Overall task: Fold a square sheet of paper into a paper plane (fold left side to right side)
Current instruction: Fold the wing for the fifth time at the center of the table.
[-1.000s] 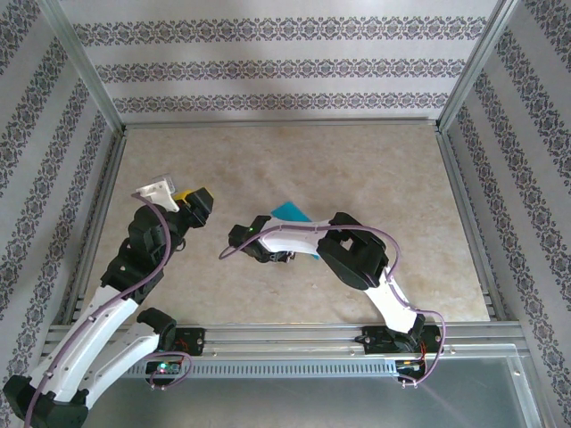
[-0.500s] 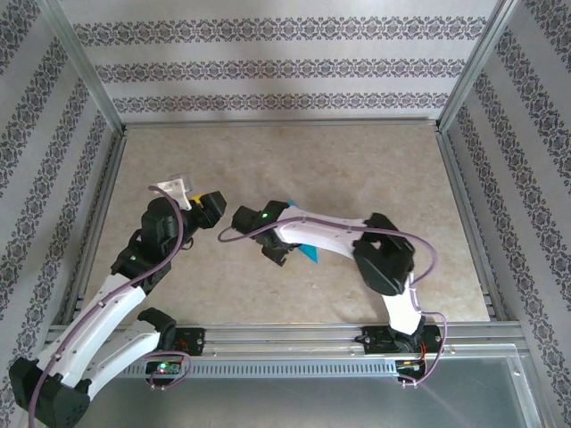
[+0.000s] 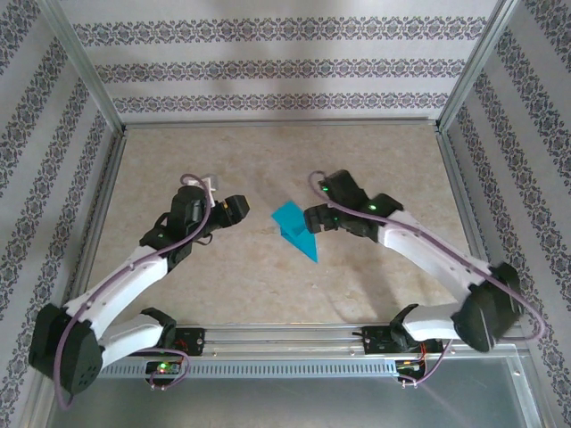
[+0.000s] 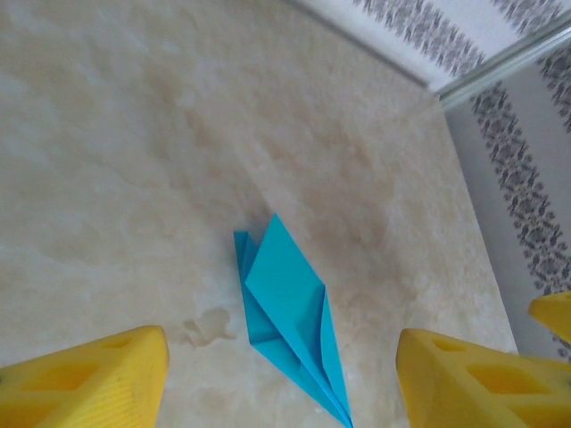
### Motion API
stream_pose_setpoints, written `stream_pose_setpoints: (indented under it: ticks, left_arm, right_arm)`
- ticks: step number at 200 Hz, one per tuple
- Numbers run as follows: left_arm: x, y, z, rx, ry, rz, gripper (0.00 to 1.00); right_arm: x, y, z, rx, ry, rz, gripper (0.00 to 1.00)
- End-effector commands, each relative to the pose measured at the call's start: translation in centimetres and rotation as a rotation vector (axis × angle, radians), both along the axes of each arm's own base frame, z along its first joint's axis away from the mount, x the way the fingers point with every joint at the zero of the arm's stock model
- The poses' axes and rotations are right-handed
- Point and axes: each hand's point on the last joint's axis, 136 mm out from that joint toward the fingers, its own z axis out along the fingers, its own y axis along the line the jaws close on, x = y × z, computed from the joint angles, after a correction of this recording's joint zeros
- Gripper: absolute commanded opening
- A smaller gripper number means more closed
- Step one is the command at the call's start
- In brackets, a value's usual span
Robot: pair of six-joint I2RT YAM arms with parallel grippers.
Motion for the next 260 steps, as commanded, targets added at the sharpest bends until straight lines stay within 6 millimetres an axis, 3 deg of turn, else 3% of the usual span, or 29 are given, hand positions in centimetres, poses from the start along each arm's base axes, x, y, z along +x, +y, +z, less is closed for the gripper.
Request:
stream_pose_setpoints:
  ticks: [1,45,72,148,181,218,239,260]
  left_arm:
    - [1.0,-2.6,-0.3,-0.117,0.046,-0.064,0.69]
    - [2.7,-5.7,-4.3,-0.193,0.154,-0.097,0.68]
    - [3.7,-7.3,-6.4,-0.228,0.214,-0.116,0.66]
    - [6.0,-10.2,-10.5,-0.292,0.327,-0.137,0.55]
    - [6.1,-11.3,-11.3,-0.301,0.347,-0.151,0.39]
    - [6.0,-11.1,-11.9,-0.285,0.349,-0.146,0.12]
    - [5.8,-11.1,-10.8,-0.28,0.309,-0.176,0.0]
    - [5.2,-11.2,-8.9,-0.281,0.249,-0.245,0.0]
  right_arm:
    - [1.1,0.7,2.2,0.343,-0.069,-0.075,0.98]
    - [1.0,-4.1,0.8,0.626,-0.057,-0.263,0.98]
    - [0.9,-6.0,0.0,0.735,-0.052,-0.336,0.98]
    - [0.3,-7.6,0.0,0.742,-0.081,-0.369,0.98]
    - [0.2,-7.9,-0.2,0.741,-0.083,-0.376,0.98]
    - [0.2,-8.1,-0.2,0.735,-0.09,-0.368,0.98]
    - [0.2,-7.6,-0.2,0.742,-0.068,-0.325,0.98]
    - [0.2,-6.4,0.0,0.768,-0.019,-0.23,0.97]
